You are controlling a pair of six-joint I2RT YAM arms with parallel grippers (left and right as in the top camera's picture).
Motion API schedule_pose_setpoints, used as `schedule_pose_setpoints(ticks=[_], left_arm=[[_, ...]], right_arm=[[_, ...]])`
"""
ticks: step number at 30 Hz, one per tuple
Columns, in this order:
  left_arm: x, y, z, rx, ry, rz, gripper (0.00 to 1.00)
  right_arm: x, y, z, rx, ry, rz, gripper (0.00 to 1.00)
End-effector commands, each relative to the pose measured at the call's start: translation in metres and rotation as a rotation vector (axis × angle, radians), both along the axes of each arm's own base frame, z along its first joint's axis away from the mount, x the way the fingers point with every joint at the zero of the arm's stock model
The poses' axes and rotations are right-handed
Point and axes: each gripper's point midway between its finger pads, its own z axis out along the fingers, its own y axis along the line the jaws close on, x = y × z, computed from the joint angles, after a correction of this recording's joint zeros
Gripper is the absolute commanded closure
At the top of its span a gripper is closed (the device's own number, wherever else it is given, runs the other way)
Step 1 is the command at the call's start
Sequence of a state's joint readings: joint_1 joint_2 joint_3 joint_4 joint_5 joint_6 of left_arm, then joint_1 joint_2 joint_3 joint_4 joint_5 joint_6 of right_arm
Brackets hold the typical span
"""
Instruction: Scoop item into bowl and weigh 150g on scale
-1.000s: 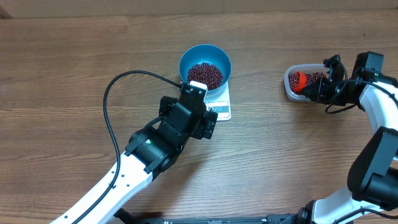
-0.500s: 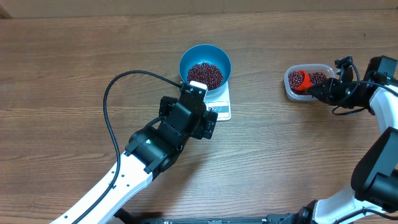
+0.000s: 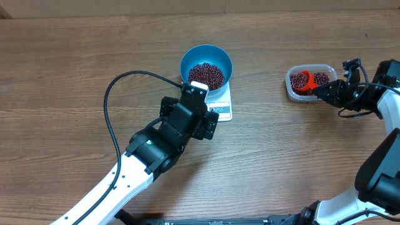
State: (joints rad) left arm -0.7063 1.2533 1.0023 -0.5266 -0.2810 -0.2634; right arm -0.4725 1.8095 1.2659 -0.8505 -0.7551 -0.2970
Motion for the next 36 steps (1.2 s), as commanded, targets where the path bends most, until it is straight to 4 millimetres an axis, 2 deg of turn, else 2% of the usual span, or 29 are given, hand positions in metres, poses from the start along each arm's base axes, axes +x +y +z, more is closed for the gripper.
schedule_pose_setpoints(ticks=[1, 10, 24, 36], left_arm=[[0.001, 0.002, -0.005, 0.007, 0.007, 0.019, 0.0], [0.001, 0.002, -0.005, 0.007, 0.007, 0.019, 0.01], [0.001, 0.002, -0.005, 0.007, 0.007, 0.019, 0.01], [0.001, 0.002, -0.005, 0.007, 0.007, 0.019, 0.0]], right_arm=[[0.002, 0.001, 0.003, 0.025, -0.022, 0.014, 0.96], [0.0, -0.003, 0.004, 0.036, -0.016, 0.001, 0.96], [-0.004, -0.026, 0.032, 0.214, -0.122, -0.073, 0.96], [-0.002, -0.015, 0.059, 0.363, -0.216, -0.041, 0.96]])
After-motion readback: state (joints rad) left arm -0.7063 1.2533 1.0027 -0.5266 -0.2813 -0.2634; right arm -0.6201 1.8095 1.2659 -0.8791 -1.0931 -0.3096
